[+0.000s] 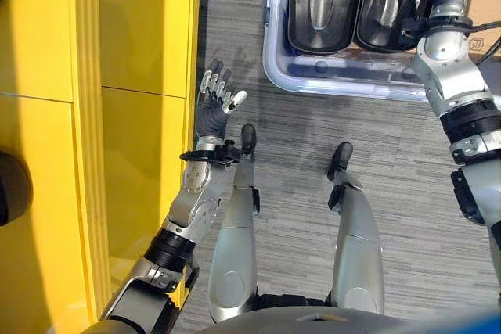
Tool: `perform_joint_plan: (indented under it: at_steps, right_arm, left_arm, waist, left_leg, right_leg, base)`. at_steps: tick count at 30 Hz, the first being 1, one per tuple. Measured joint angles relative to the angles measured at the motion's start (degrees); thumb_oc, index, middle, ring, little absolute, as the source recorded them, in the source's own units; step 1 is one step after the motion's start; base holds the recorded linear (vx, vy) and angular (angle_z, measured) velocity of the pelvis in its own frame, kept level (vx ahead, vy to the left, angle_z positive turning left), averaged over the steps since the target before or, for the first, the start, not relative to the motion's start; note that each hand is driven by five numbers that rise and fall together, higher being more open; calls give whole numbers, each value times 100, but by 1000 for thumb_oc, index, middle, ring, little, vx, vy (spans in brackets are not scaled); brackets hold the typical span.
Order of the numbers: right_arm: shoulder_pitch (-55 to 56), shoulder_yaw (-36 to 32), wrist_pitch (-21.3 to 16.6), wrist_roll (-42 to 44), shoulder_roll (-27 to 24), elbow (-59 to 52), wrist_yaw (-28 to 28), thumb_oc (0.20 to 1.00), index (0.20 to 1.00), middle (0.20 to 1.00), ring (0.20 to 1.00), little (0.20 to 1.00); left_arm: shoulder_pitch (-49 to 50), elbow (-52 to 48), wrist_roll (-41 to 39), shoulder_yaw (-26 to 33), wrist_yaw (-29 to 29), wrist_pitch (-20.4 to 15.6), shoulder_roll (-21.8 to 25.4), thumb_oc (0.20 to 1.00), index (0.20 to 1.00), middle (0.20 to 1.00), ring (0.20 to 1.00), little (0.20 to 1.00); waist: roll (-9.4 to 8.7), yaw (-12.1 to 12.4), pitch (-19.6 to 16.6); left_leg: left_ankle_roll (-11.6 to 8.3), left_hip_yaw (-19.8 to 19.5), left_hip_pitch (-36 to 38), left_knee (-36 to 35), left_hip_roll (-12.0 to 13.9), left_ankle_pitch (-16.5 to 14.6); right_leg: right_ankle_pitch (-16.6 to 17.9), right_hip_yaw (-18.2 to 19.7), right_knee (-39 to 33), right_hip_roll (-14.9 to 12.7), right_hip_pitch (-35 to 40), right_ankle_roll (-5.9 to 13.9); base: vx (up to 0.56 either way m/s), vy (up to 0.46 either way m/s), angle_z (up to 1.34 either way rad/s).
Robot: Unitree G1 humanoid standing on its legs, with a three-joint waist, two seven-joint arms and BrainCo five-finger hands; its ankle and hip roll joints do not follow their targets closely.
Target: Move parts from the plastic box to the shelf.
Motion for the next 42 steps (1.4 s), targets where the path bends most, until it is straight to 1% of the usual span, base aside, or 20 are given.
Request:
perform_joint_plan:
  at_steps: [2, 7, 11, 13, 15, 17, 18, 19, 21, 24, 25, 28, 32, 35, 42]
  right_arm:
    - [2, 5, 3, -179, 25, -54, -65, 1000, 1000, 1000, 1000, 1000]
    - [7, -9, 29, -246, 227, -51, -95, 1000, 1000, 1000, 1000, 1000]
    - [-18, -2, 42, -240, 276, 345, -95, 1000, 1000, 1000, 1000, 1000]
    - [-93, 17, 37, -225, 309, 753, -88, 1000, 1000, 1000, 1000, 1000]
    - [-221, 11, 44, -68, 444, 1450, -46, 1000, 1000, 1000, 1000, 1000]
    - [-229, 40, 59, 60, 523, 1730, 3, 1000, 1000, 1000, 1000, 1000]
    - [-442, 49, -16, 311, 594, 2424, 144, 1000, 1000, 1000, 1000, 1000]
    - [-595, 58, 18, 688, 667, 2972, 276, 1000, 1000, 1000, 1000, 1000]
    - [-595, 52, -9, 910, 683, 3000, 358, 1000, 1000, 1000, 1000, 1000]
    - [-601, 53, -18, 994, 693, 3042, 435, 1000, 1000, 1000, 1000, 1000]
    - [-677, 60, -22, 1143, 704, 3235, 497, 1000, 1000, 1000, 1000, 1000]
    - [-858, 54, -54, 1168, 702, 3597, 598, 1000, 1000, 1000, 1000, 1000]
    - [-972, 49, -47, 1184, 687, 3820, 589, 1000, 1000, 1000, 1000, 1000]
    - [-972, 48, -45, 1268, 648, 3840, 557, 1000, 1000, 1000, 1000, 1000]
    - [-956, 23, -59, 1389, 620, 3688, 317, 1000, 1000, 1000, 1000, 1000]
  left_arm:
    - [0, 0, 0, 3, 95, 0, 2, 1000, 1000, 1000, 1000, 1000]
    - [10, -3, 1, 10, 98, 0, 4, 1000, 1000, 1000, 1000, 1000]
    - [13, -5, 0, 4, 97, 0, 4, 1000, 1000, 1000, 1000, 1000]
    - [14, -5, 0, -3, 96, 0, 6, 1000, 1000, 1000, 1000, 1000]
    - [25, -5, -1, -23, 96, -1, 12, 1000, 1000, 1000, 1000, 1000]
    - [20, -6, -1, -62, 92, -2, 13, 1000, 1000, 1000, 1000, 1000]
    - [19, -6, -6, -83, 88, -2, 13, 1000, 1000, 1000, 1000, 1000]
    - [12, -6, -10, -94, 80, -4, 15, 1000, 1000, 1000, 1000, 1000]
    - [18, -5, -22, -92, 80, -4, 16, 1000, 1000, 1000, 1000, 1000]
    - [17, -5, -31, -93, 72, -4, 30, 1000, 1000, 1000, 1000, 1000]
    - [10, -5, -64, -93, 71, -4, 33, 1000, 1000, 1000, 1000, 1000]
    - [1, -5, -121, -147, 61, -5, 38, 1000, 1000, 1000, 1000, 1000]
    - [-15, -5, -122, -305, 60, -6, 55, 1000, 1000, 1000, 1000, 1000]
    - [-88, -5, -122, -305, 63, -6, 55, 1000, 1000, 1000, 1000, 1000]
    - [-168, -5, -122, -301, 82, -11, 57, 1000, 1000, 1000, 1000, 1000]
  waist:
    - [-36, -36, 20]
    - [-41, -72, 23]
    - [-41, -51, 23]
    - [-41, -42, 23]
    - [-41, -18, 23]
    - [-42, -6, 24]
    - [-42, 19, 23]
    - [-41, 57, 24]
    - [-39, 67, 25]
    - [-38, 88, 25]
    - [-36, 96, 26]
    - [-28, 110, 29]
    - [-22, 166, 29]
    - [-18, 209, 30]
    - [5, 165, 27]
  left_leg:
    - [0, -8, 0, 2, -2, 0]
    - [-1, -12, 0, 4, 7, 1]
    - [-2, -15, 0, 8, 4, 2]
    - [-3, -16, 0, 10, 2, 2]
    - [-3, -18, 0, 12, 4, 2]
    - [-3, -19, -1, 12, 4, 3]
    - [-4, -23, 0, 17, 5, 3]
    - [-5, -34, -3, 19, 6, 4]
    - [-6, -46, -10, 19, 4, 5]
    - [-8, -55, -12, 24, 2, 6]
    - [-8, -64, -20, 31, 2, 7]
    - [-8, -99, -73, 91, -7, 7]
    - [-8, -122, -81, 98, -29, 7]
    - [-7, -155, -93, 98, -38, 6]
    - [0, -261, -200, 98, -46, 3]
  right_leg:
    - [0, -4, 0, -1, 7, 0]
    - [1, -5, 3, 8, 7, 0]
    - [2, -6, 5, 5, 10, 1]
    - [2, -7, 5, 3, 11, 1]
    - [2, -8, 4, 5, 14, 1]
    - [2, -10, 3, 6, 13, 1]
    - [2, -10, 7, 9, 14, 1]
    - [2, -13, 8, 11, 15, 1]
    - [2, -20, 8, 7, 15, 2]
    - [2, -23, 13, 7, 16, 1]
    - [2, -29, 18, 6, 16, 1]
    - [2, -54, 27, 0, 14, 1]
    - [0, -64, 42, -16, 13, 3]
    - [-11, -81, 61, -18, 12, 5]
    - [-121, -171, 224, -69, -91, -9]
  base:
    - [0, 0, 0]
    - [0, 0, 0]
    - [0, 0, 0]
    - [0, 0, 0]
    - [0, 0, 0]
    - [0, 0, 0]
    - [0, 0, 0]
    - [0, 0, 0]
    - [0, 0, 0]
    - [0, 0, 0]
    - [3, -20, 3]
    - [0, -23, 5]
    - [1, -5, 1]
    - [3, -7, 2]
    - [3, 1, 7]
